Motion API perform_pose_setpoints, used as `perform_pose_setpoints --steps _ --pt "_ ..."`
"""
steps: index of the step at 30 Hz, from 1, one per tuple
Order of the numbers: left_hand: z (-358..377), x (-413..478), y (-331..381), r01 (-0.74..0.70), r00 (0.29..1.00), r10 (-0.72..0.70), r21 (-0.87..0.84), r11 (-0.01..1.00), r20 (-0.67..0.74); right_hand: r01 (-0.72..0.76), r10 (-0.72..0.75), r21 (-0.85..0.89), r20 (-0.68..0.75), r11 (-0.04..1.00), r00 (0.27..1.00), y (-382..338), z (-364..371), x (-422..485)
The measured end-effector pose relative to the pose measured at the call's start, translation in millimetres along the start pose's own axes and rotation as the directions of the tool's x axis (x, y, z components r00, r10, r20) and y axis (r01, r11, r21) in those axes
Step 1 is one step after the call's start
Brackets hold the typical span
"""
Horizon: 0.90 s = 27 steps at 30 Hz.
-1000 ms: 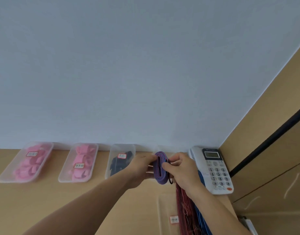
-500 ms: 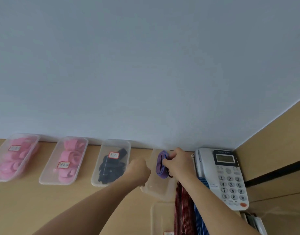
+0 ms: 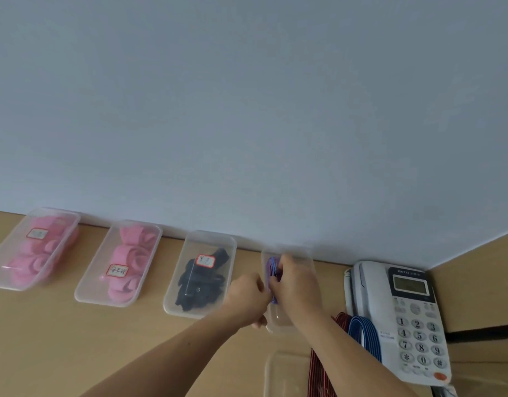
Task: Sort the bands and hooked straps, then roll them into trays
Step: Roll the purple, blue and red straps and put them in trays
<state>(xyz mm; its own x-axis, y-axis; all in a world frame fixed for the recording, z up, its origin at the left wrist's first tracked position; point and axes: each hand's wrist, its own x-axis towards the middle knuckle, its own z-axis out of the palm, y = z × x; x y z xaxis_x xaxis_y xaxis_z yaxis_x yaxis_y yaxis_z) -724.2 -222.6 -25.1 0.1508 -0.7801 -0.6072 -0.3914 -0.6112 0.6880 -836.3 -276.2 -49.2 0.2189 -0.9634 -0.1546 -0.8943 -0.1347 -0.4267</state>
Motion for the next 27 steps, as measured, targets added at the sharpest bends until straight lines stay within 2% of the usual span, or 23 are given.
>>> perform_pose_setpoints --steps 3,6,10,14,19,23,27 --pt "-2 1 1 -0.013 1.0 0.013 -0.004 1.0 0.013 0.042 -0.04 -0.06 0.024 0.997 0.999 -1 5 -1" --pt "-3 1 2 -0.017 1.0 0.017 -0.009 1.0 0.026 0.081 -0.083 -0.1 -0.02 0.992 0.996 2 5 -7" --pt "-3 -1 3 -0.008 1.0 0.008 -0.017 1.0 0.021 0.063 -0.061 0.082 -0.03 0.995 0.998 13 4 -10" --pt "-3 -5 4 -0.017 1.0 0.017 0.016 1.0 0.022 0.034 -0.025 0.17 -0.056 0.985 0.998 18 6 -12" --pt "-2 -7 4 -0.032 0.999 0.037 0.143 0.989 -0.032 -0.054 0.063 0.267 -0.028 0.962 0.998 18 9 -8" --pt "1 -7 7 -0.139 0.974 0.193 0.361 0.922 -0.116 -0.051 0.054 0.285 -0.002 0.957 0.999 22 7 -6" --pt "3 -5 11 -0.184 0.954 0.264 0.422 0.888 -0.141 -0.039 0.053 0.297 -0.04 0.954 0.998 22 3 -5"
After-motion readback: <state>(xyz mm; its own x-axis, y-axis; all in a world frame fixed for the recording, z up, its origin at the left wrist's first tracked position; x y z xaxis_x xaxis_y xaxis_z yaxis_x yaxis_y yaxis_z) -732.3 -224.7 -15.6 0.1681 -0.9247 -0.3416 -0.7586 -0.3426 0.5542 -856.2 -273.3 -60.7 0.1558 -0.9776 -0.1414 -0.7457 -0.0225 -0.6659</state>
